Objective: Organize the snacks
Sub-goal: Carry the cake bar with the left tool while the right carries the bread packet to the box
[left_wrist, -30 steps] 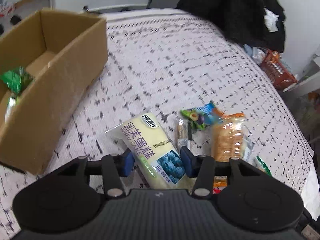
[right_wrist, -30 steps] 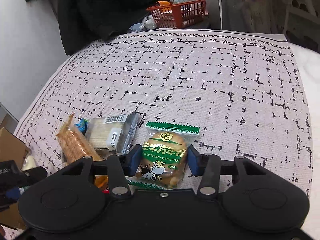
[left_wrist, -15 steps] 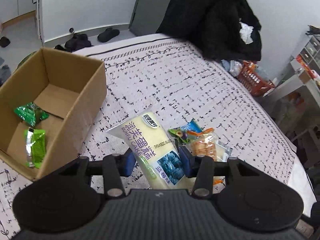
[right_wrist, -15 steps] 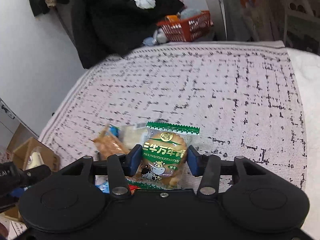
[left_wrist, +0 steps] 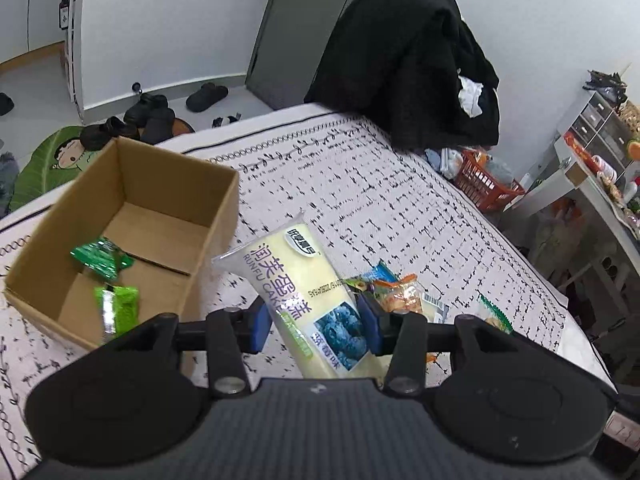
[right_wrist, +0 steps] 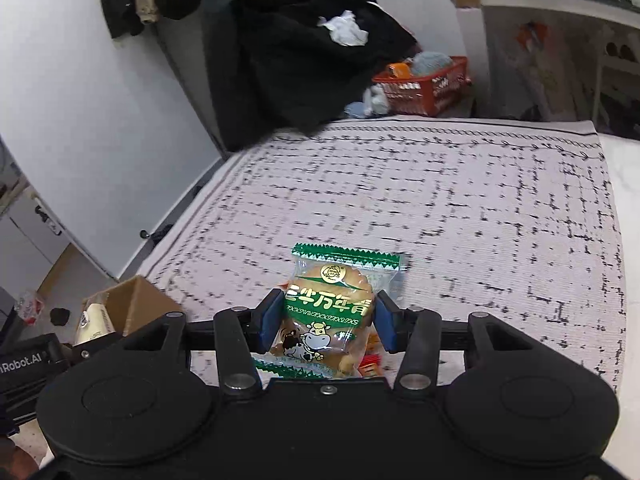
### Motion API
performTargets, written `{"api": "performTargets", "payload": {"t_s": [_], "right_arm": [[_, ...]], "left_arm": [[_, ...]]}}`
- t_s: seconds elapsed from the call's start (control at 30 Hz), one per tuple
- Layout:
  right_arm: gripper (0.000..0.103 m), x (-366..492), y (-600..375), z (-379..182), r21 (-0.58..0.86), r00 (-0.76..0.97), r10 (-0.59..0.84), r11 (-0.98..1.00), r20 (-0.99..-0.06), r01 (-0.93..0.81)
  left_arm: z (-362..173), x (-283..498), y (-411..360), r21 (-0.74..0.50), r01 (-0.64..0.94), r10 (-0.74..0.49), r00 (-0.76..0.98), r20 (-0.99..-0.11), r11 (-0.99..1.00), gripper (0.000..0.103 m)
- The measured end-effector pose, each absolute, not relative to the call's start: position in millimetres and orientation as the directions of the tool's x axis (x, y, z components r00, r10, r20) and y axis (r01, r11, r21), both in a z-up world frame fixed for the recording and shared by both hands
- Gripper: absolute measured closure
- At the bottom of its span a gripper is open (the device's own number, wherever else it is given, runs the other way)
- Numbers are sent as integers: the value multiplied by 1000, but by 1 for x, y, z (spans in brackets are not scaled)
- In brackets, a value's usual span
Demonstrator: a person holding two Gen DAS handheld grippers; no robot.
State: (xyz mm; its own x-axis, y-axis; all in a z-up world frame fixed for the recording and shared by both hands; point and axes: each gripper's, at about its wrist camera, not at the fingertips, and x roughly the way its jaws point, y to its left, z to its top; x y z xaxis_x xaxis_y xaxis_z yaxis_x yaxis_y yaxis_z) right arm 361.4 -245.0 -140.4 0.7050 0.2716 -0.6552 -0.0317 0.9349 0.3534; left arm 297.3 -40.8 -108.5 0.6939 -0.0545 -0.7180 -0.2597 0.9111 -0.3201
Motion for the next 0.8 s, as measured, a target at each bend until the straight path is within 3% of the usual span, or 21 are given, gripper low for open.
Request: {"api": "performTargets", "payload": {"t_s": [0.8], "right_arm": [[56, 330, -141, -103, 308, 703, 332, 937, -629, -167]], "left_arm": [[-83, 259, 39, -416, -283, -47, 777, -627, 864, 58]]}}
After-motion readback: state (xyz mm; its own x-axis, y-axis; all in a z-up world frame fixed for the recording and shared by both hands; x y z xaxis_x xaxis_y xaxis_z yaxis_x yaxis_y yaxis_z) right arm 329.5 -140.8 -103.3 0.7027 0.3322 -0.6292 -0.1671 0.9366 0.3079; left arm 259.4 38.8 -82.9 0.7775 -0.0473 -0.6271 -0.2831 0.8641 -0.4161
